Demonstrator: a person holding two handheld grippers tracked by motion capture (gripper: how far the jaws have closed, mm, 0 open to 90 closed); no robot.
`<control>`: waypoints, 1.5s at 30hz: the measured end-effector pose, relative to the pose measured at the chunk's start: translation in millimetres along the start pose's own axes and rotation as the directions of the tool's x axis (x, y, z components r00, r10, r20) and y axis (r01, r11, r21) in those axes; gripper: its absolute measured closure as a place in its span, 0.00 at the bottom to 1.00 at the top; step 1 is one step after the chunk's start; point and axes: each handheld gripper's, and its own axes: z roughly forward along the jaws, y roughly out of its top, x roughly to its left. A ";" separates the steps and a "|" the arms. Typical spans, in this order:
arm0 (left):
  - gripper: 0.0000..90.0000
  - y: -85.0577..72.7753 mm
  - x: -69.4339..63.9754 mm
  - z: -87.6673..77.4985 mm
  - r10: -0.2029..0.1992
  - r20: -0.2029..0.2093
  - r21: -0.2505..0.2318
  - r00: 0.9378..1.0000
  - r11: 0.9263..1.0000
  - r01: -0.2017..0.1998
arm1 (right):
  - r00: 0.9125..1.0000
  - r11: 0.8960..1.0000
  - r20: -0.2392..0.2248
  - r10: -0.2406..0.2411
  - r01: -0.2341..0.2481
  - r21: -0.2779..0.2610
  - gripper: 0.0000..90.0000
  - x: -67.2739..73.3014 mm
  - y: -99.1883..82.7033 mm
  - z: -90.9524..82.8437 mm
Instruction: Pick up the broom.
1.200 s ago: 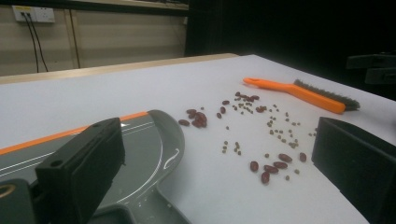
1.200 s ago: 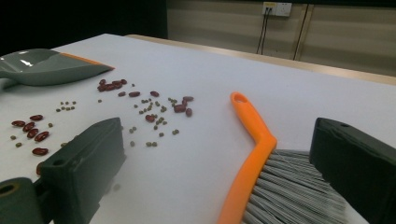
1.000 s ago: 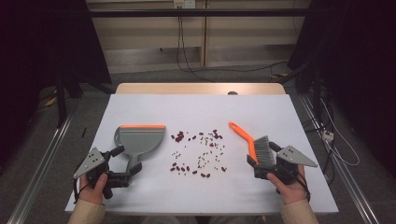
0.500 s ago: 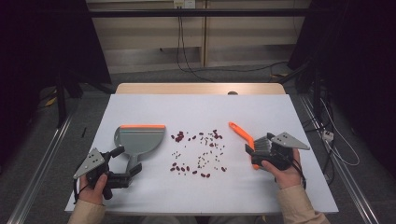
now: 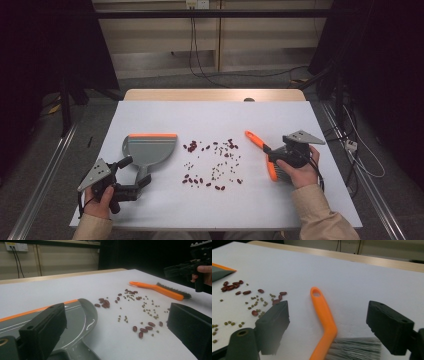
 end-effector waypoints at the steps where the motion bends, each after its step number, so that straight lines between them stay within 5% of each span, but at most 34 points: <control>1: 0.02 0.0 0.0 0.0 -0.001 -0.001 0.001 1.000 1.000 0.001 | 1.000 1.000 -0.002 -0.003 0.004 0.013 0.26 -0.8 0.6 2.2; 13: 0.02 -0.7 0.4 0.8 -0.001 0.002 0.008 1.000 1.000 0.001 | 1.000 0.991 0.009 0.001 -0.002 0.137 0.46 -8.6 -2.5 26.6; 22: 0.02 -0.6 0.6 0.9 0.000 0.003 0.009 1.000 1.000 0.000 | 1.000 0.977 0.012 -0.004 0.001 0.215 0.50 -10.0 -1.0 40.7; 27: 0.02 -0.9 0.8 1.2 -0.002 0.004 0.011 1.000 1.000 0.002 | 1.000 0.968 -0.001 0.012 -0.012 0.249 0.64 -11.9 -2.5 48.8; 33: 0.02 -1.4 1.0 1.8 -0.006 0.004 0.012 1.000 1.000 0.006 | 0.998 0.959 -0.013 0.053 -0.047 0.280 0.69 -14.4 -4.4 52.3; 45: 0.02 -1.4 1.1 2.4 -0.004 0.009 0.017 1.000 1.000 0.004 | 0.998 0.939 -0.024 0.061 -0.050 0.341 0.75 -10.5 -4.3 51.0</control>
